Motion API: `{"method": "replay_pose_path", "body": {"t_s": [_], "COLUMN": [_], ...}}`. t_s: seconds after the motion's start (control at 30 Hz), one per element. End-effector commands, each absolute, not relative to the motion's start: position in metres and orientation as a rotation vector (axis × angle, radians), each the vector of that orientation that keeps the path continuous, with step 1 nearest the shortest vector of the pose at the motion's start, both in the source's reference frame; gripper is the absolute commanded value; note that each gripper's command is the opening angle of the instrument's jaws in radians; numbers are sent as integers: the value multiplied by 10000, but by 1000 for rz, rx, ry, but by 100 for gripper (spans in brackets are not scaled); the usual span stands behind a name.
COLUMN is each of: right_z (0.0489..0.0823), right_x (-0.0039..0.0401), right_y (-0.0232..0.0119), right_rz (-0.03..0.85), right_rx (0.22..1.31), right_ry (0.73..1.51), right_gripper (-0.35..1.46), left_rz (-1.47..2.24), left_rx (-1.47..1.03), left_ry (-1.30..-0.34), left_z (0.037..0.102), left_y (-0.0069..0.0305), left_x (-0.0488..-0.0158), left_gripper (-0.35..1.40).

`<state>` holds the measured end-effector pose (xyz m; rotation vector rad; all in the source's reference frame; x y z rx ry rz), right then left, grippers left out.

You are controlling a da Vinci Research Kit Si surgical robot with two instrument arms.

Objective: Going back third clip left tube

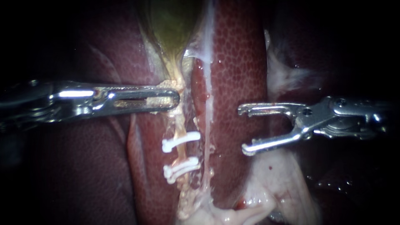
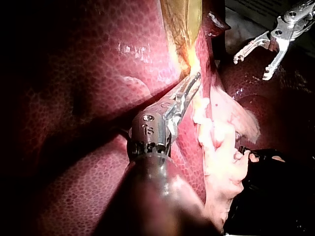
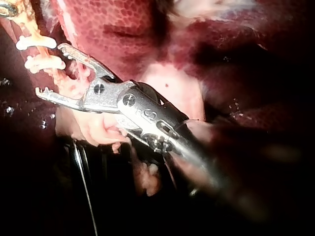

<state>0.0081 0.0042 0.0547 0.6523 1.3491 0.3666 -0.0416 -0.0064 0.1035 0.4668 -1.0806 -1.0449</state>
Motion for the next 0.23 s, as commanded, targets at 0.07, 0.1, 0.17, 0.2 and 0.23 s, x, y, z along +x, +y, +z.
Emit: {"method": "replay_pose_path", "body": {"t_s": [0.07,0.1,0.17,0.2,0.23], "right_z": [547,547,546,546,546], "right_x": [81,81,80,80,80], "right_y": [45,45,45,45,45], "right_rz": [356,356,351,351,351], "right_rx": [643,643,639,639,639], "right_ry": [1350,1350,1351,1351,1351], "right_gripper": [60,60,60,60,60], "left_rz": [-1045,-1045,-1046,-1046,-1046], "left_rx": [467,467,467,467,467], "left_ry": [-1081,-1081,-1081,-1081,-1081], "left_z": [1034,1034,1034,1034,1034], "left_y": [-64,-64,-64,-64,-64], "left_x": [-416,-416,-415,-415,-415], "left_gripper": [-35,-35,-35,-35,-35]}}
